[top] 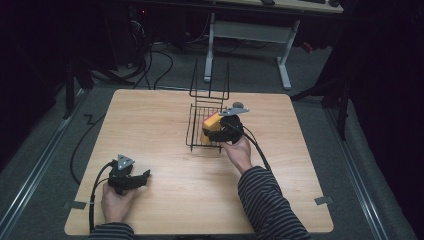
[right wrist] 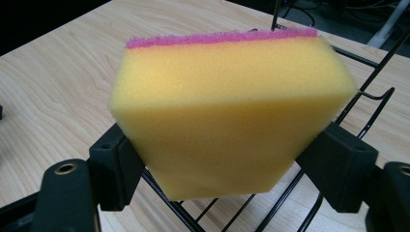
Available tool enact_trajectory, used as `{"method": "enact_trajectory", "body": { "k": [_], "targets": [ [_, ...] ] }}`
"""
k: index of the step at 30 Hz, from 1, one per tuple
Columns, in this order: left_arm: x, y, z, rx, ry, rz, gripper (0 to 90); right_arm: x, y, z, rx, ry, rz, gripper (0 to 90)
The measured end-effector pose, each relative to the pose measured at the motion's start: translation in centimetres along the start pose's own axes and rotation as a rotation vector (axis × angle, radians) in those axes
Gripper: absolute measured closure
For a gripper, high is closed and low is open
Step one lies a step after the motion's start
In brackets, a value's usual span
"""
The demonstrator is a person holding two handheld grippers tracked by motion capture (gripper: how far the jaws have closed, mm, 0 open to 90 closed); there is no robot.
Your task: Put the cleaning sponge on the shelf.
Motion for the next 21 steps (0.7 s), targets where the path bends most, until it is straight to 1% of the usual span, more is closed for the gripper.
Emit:
{"method": "enact_trajectory", "body": {
  "k": [2,7,21],
  "targets": [
    [0.0,0.0,-0.01,-0.001,0.0,0.001,24.9,-0.04,0.2,-0.16,0.009,0.004,-0.001,23.2],
    [0.0,-0.01,-0.01,-0.001,0.0,0.002,24.9,-0.04,0.28,-0.37,0.005,0.004,0.006,23.0],
    [0.0,0.0,0.0,-0.001,-0.001,0.002,25.0,0.03,0.4,-0.38,0.02,0.002,0.015,21.7]
  ]
}}
Point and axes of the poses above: each handheld gripper's, and its own axes: z roughly backward along the jaws, y roughly out of its underside, x roughly to its left, the point moved 7 cm from there along -z, roughly forward along the jaws, and after that the axes turned 15 degrees about -x, right-handed, at the moved point
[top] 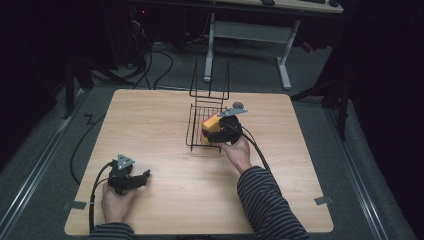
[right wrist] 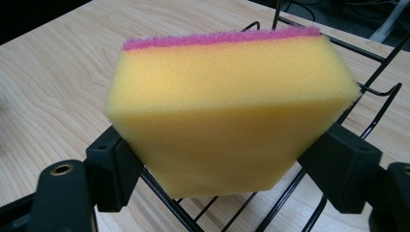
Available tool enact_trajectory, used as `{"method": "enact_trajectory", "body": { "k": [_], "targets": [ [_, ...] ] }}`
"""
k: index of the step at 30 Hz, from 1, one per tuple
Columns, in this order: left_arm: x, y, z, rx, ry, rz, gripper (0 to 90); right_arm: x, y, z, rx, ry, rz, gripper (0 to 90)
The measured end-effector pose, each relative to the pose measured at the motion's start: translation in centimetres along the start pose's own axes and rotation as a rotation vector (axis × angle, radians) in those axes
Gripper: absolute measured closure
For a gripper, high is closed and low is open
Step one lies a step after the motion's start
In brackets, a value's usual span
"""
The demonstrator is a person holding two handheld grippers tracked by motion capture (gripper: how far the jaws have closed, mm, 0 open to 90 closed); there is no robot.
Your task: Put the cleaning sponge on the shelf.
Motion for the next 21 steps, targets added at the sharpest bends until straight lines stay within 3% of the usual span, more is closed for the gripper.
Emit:
{"method": "enact_trajectory", "body": {
  "k": [21],
  "targets": [
    [0.01,0.0,0.0,0.0,0.0,0.0,25.1,0.13,0.31,-0.11,0.017,-0.023,-0.013,15.7]
  ]
}}
Point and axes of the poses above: each handheld gripper's, and its own axes: z roughly backward along the jaws, y roughly out of its underside, x roughly to its left, the point moved 7 cm from there along -z, roughly forward along the jaws, and after that the axes turned 15 degrees about -x, right-handed, at the moved point
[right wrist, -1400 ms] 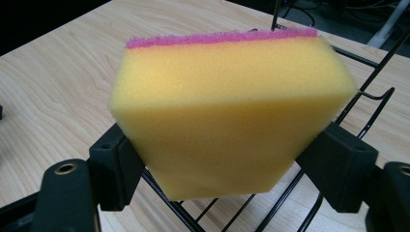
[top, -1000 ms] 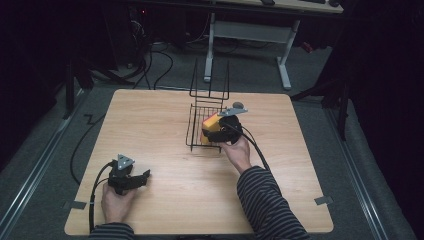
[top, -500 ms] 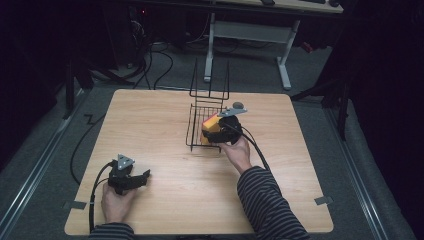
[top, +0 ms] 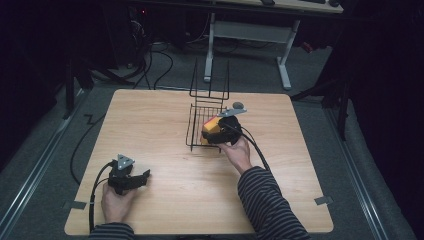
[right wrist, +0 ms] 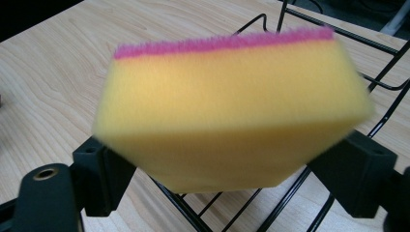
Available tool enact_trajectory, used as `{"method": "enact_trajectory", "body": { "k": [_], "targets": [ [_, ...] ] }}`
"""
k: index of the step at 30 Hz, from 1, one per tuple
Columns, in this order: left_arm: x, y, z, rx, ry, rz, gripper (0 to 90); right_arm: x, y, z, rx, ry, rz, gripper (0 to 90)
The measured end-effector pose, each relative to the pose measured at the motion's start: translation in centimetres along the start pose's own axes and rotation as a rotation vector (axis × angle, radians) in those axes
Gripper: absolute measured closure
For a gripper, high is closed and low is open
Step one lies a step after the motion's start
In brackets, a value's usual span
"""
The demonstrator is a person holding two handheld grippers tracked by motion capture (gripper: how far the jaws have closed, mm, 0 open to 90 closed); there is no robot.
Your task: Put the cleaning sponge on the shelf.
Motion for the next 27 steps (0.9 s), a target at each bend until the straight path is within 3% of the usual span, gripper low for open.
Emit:
{"method": "enact_trajectory", "body": {
  "k": [12,27],
  "targets": [
    [0.0,0.0,0.0,0.0,0.0,0.0,25.1,-0.05,-0.11,0.08,-0.005,-0.003,0.003,14.2],
    [0.0,0.0,0.0,0.0,0.0,0.0,25.1,-0.04,-0.21,0.31,-0.012,-0.018,-0.021,5.1]
  ]
}}
Point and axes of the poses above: each handheld gripper's, and its own axes: z roughly backward along the jaws, y roughly out of its underside, x roughly to its left, the point moved 7 cm from there along -z, roughly forward along the jaws, and after that the axes turned 15 degrees about -x, right-handed, at the moved point
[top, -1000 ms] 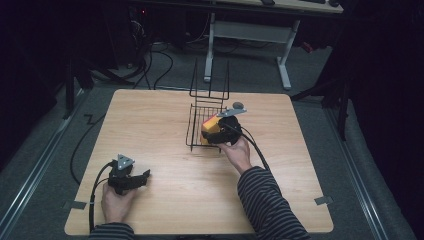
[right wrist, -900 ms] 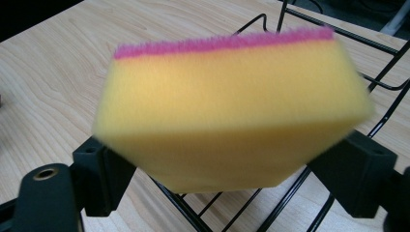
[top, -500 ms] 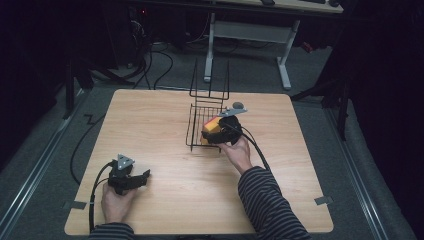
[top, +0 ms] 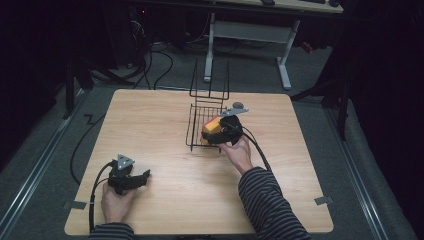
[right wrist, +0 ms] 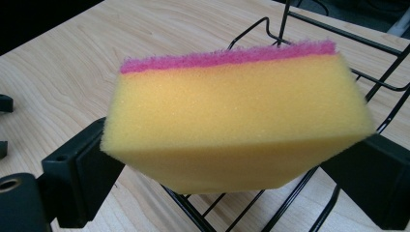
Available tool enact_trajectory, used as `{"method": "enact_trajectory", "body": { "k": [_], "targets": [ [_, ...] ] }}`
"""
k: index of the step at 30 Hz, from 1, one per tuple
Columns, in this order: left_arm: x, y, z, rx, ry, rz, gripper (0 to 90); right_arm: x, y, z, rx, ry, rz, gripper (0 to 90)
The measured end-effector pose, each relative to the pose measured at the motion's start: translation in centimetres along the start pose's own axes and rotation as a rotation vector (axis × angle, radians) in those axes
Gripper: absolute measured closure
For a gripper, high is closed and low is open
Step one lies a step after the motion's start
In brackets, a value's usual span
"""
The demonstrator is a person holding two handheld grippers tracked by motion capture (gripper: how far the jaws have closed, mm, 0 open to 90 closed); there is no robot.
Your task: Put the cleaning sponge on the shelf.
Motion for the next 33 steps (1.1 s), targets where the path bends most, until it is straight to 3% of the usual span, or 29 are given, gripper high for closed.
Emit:
{"method": "enact_trajectory", "body": {
  "k": [15,33],
  "targets": [
    [0.0,0.0,0.0,0.001,-0.001,-0.003,25.1,0.3,-1.1,2.8,-0.045,-0.027,0.006,1.9],
    [0.0,0.0,0.0,0.001,-0.001,-0.004,25.1,-2.0,-1.6,8.3,-0.121,0.018,-0.004,3.5]
  ]
}}
Point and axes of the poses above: each handheld gripper's, and its own axes: z roughly backward along the jaws, y roughly out of its underside, x roughly to its left, the point moved 7 cm from there along -z, roughly forward along the jaws, and after that the axes turned 15 degrees about -x, right-handed, at the moved point
